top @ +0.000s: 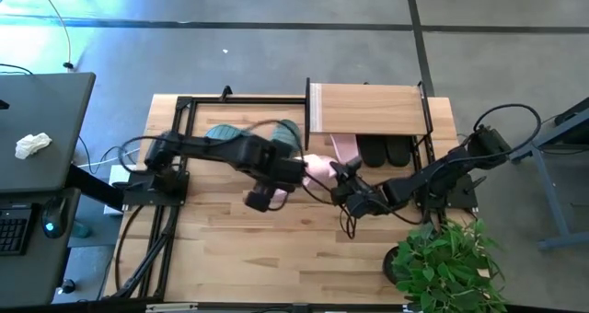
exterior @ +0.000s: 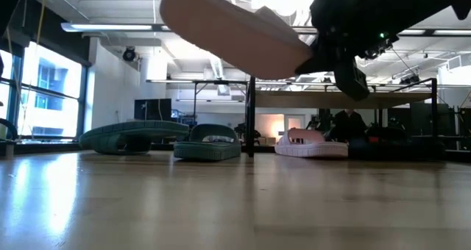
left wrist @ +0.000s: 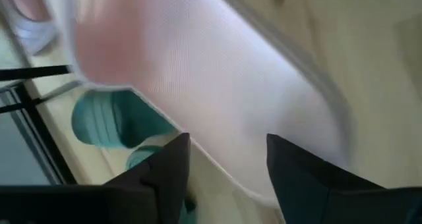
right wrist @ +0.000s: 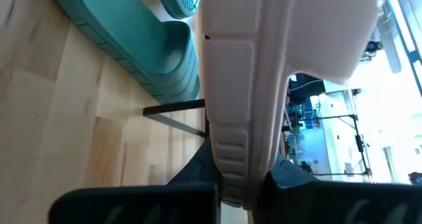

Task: Pick and place slides into the shelf
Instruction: Put the pink slipper under the shelf

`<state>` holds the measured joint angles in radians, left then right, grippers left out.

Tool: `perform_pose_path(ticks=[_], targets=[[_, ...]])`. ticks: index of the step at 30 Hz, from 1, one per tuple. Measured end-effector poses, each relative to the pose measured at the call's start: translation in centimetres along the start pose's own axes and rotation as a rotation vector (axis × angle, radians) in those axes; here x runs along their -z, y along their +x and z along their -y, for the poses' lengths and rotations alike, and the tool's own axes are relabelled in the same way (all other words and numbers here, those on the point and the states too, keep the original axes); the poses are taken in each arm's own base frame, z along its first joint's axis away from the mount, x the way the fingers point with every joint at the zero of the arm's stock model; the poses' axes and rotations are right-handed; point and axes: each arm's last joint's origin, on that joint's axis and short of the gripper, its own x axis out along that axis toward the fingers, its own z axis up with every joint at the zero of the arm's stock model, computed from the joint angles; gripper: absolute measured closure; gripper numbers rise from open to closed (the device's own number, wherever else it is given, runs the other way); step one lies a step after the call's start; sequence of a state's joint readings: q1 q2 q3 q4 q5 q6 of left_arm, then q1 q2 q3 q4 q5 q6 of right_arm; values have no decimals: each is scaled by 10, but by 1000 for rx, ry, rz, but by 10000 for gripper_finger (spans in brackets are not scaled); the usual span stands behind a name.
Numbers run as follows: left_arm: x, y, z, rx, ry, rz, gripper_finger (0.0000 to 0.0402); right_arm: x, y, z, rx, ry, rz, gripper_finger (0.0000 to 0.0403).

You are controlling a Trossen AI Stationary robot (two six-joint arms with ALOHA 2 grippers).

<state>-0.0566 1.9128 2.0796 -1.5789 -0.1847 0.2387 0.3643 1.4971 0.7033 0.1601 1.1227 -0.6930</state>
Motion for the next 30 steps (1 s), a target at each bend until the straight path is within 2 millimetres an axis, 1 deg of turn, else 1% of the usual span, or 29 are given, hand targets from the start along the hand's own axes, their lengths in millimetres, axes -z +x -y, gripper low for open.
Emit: perform_pose_path(ticks=[3, 7, 9, 11, 13, 15, 20, 24, 27, 30], targets=[[12, -23, 4, -6, 42, 70, 208, 1, 3, 0, -7, -4, -7, 391], [28, -48, 18, -11, 107, 139, 210, 4, 5, 0, -27, -16, -13, 391], [38, -58, 28, -20, 121, 152, 214, 5, 5, -1, -29, -28, -20, 391], [42, -61, 39, -38, 120, 161, 218, 5, 5, -1, -28, -34, -24, 391], [47, -58, 51, -55, 135, 136, 222, 5, 5, -1, -23, -33, -28, 391], [47, -51, 62, -101, 137, 101, 224, 5, 5, -1, -23, -27, -26, 391], [49, -20, 87, -219, 173, -25, 221, 1, 4, 0, -48, 6, 19, 391], [54, -1, 98, -306, 139, -88, 212, 1, 4, -1, -81, 7, 46, 391], [55, 1, 104, -390, 120, -76, 204, -1, 4, -1, -106, 23, 79, 391], [50, 6, 107, -406, 114, -46, 192, -3, 4, 0, -101, 39, 88, 391]])
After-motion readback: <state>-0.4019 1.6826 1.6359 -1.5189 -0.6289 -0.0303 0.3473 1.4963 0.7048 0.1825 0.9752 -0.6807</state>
